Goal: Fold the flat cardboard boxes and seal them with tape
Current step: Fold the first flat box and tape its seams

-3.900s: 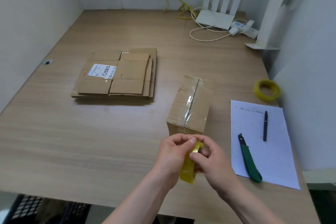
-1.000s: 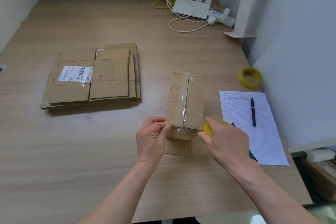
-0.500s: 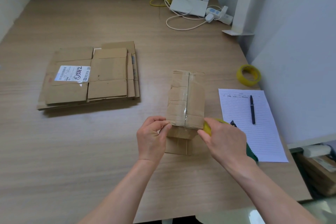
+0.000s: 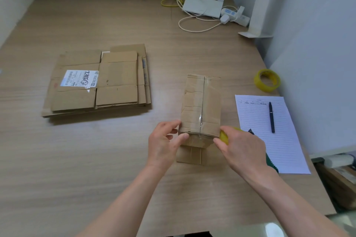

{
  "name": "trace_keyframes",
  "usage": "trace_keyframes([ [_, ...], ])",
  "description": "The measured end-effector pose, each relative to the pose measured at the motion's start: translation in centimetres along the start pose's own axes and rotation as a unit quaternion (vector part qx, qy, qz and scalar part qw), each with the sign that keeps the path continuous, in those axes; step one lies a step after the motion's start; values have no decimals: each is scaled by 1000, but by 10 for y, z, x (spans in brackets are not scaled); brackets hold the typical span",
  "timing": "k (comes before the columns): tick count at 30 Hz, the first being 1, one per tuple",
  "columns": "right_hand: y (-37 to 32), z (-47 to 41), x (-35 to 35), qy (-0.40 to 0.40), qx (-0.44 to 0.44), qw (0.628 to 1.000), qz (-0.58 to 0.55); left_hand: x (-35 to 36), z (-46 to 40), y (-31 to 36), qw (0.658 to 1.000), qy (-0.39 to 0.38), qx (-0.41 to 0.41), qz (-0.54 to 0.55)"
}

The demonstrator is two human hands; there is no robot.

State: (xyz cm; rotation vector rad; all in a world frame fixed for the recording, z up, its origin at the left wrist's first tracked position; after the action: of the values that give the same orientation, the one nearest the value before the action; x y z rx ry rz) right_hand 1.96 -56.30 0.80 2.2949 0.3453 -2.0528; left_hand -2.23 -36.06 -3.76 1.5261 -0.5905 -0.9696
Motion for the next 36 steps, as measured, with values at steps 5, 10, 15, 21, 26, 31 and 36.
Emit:
trace_keyframes([
  [5,3,-3,3,-1,0,1000,-26,3,-8,2,1000,0,-12,5],
  [10,18,-11,3,-102,13,985,-135,2,-15,6,997,-40,-68,24],
  [15,37,-19,-3,-281,43,920,-269,5,-19,10,989,-55,-121,57],
  [21,36,-35,-5,-221,-90,970,-37,8,-20,7,983,-53,-168,43],
  [26,34,-37,0,-232,-57,968,-83,6,-23,11,982,-62,-174,42],
  [31,32,-28,11,-244,-24,951,-188,5,-39,22,982,-111,-154,13],
  [36,27,-16,17,-203,1,946,-255,8,-57,27,983,-96,-151,-51],
])
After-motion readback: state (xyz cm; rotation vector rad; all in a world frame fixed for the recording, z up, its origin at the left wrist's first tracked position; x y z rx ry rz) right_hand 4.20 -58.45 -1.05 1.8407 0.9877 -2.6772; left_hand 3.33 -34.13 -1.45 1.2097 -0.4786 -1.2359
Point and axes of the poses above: each hand's wrist, its own z-axis away from the middle knuckle, its own x-axis out of the palm, y = z × x, the point moved 2 cm from there along -z, towards the middle knuckle, and after that the axes turned 10 degrees about y, right-handed, at the moved point
